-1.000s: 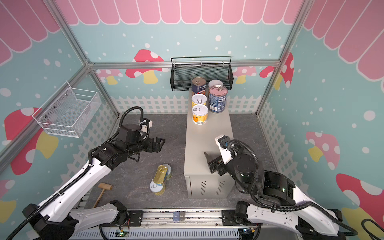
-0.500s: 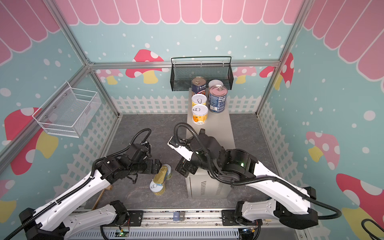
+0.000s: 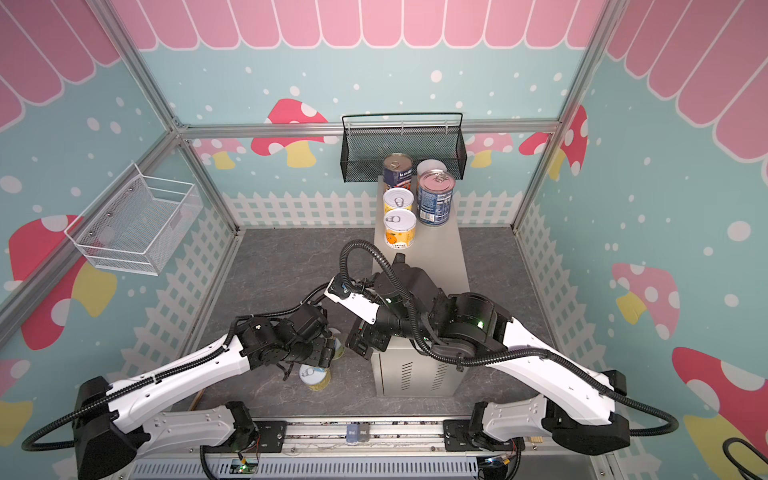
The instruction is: Place and organize the canned foods onto the counter
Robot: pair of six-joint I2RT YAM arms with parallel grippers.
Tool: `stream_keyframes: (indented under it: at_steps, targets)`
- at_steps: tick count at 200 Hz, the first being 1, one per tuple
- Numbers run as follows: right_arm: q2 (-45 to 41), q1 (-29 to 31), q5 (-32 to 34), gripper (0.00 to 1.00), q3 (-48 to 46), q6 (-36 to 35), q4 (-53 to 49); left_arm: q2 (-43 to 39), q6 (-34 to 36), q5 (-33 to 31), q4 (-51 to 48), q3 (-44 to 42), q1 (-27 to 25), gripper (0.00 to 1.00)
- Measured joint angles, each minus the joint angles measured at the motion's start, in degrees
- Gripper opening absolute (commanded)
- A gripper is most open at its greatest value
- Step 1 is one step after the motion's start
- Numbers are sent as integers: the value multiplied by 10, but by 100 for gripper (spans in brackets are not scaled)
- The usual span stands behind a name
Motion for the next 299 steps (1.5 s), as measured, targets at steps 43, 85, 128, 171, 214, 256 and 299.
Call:
stream_keyframes:
  at_steps: [43, 85, 128, 171, 214, 256, 299]
  targets:
    - [-6, 0, 0, 99, -6, -4, 1, 31, -3, -3, 7, -3, 0, 75]
    - [-16, 0, 1, 99, -14, -6, 5, 52, 0, -5, 17, -3, 0, 59]
    - [-16, 0, 1, 99, -16, -10, 7, 53, 8, -14, 19, -3, 0, 54]
    - [-16, 0, 1, 99, -16, -15, 10, 54, 34, -22, 16, 17, 41, 51]
    - [-16, 0, 1, 99, -16, -14, 11, 65, 80, -17, 50, 27, 168, 51]
    - [-16, 0, 2, 99, -16, -14, 9, 138, 99, -11, 101, 28, 240, 52]
    - [-16, 0, 3, 99, -16, -14, 9, 210, 98, 3, 132, 35, 248, 52]
